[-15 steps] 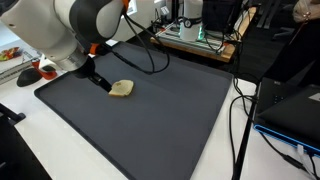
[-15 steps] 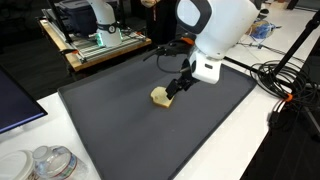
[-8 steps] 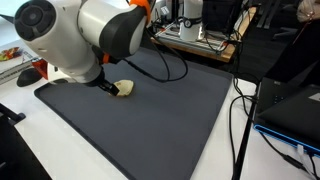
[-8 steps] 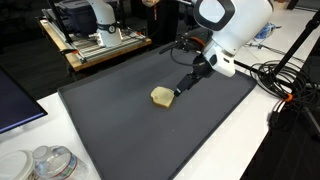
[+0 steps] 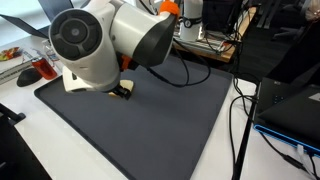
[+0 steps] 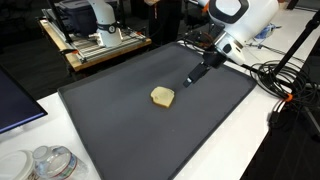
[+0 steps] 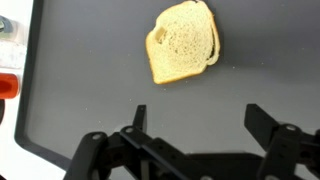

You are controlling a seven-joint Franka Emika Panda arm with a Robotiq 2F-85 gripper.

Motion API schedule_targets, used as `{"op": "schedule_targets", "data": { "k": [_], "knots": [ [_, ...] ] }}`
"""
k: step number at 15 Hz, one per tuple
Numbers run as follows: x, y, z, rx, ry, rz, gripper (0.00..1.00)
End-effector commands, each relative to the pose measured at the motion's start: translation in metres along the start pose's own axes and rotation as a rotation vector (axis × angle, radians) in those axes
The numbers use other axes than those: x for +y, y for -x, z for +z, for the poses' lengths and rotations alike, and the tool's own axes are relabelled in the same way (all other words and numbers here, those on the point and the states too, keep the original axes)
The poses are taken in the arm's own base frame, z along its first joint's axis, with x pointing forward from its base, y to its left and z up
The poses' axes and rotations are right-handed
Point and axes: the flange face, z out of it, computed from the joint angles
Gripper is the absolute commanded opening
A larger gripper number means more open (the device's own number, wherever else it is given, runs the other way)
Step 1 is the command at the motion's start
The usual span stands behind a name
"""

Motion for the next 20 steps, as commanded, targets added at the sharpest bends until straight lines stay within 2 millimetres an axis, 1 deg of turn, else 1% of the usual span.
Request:
{"op": "schedule_targets", "data": {
  "k": [1, 5, 9, 14, 16, 20],
  "knots": [
    [-0.020, 0.001, -0.010, -0.002, 0.042, 0.083, 1.00],
    [-0.045, 0.006, -0.015, -0.014, 0.050, 0.185, 1.00],
    [-0.061, 0.015, -0.018, -0.027, 0.075, 0.258, 1.00],
    [-0.079, 0.024, -0.034, 0.019, 0.072, 0.247, 1.00],
    [-0.084, 0.032, -0.041, 0.038, 0.062, 0.220, 1.00],
    [-0.077, 0.049, -0.049, 0.097, 0.031, 0.183, 1.00]
  ]
}}
